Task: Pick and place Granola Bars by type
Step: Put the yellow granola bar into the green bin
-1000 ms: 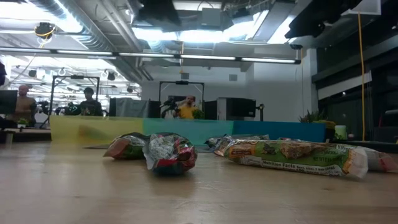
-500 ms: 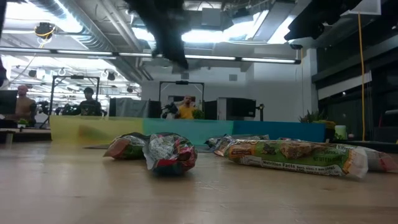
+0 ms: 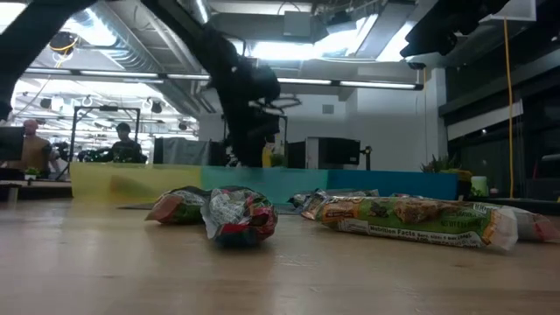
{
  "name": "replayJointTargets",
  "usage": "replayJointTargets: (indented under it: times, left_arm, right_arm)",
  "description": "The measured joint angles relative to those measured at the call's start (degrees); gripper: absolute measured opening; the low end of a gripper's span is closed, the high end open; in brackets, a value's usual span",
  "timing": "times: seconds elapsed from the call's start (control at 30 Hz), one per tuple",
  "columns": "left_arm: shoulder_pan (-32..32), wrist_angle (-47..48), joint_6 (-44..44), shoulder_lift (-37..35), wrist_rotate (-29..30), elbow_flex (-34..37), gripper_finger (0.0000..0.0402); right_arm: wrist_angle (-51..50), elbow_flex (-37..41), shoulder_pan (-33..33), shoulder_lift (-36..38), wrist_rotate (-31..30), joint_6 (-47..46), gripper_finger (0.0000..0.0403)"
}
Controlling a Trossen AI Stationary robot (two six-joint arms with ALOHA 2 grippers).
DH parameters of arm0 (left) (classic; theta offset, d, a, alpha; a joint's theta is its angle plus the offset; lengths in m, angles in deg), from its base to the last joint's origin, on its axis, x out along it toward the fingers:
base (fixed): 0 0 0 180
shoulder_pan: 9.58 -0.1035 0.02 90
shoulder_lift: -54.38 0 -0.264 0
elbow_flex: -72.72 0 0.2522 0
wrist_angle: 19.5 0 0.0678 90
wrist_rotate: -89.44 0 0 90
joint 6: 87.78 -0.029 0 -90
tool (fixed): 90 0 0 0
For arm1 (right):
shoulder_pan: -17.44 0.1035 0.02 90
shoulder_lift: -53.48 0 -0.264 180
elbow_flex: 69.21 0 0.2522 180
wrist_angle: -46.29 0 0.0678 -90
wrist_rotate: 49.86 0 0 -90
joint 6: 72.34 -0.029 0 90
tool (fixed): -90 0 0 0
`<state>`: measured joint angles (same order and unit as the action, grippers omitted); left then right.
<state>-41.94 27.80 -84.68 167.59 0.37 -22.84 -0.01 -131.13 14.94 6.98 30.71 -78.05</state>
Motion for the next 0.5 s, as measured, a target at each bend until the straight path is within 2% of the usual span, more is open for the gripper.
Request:
replayJointTargets:
  times: [0.13,0.33,0.5]
  left_arm:
    - [0.02,0.08,0.47,1.67,-2.96,0.00,0.0029]
    - [0.07,0.04,0.63,1.93,-3.16,0.00,0.0033]
    - [0.07,0.05,0.63,1.93,-3.06,0.00,0.0056]
  right_arm:
    - [-0.04,-0.01,0.00,0.00,0.00,0.04,0.0229]
    - [-0.04,0.00,0.00,0.00,0.00,0.12,0.0229]
    - [-0.04,0.00,0.00,0.00,0.00,0.15,0.0229]
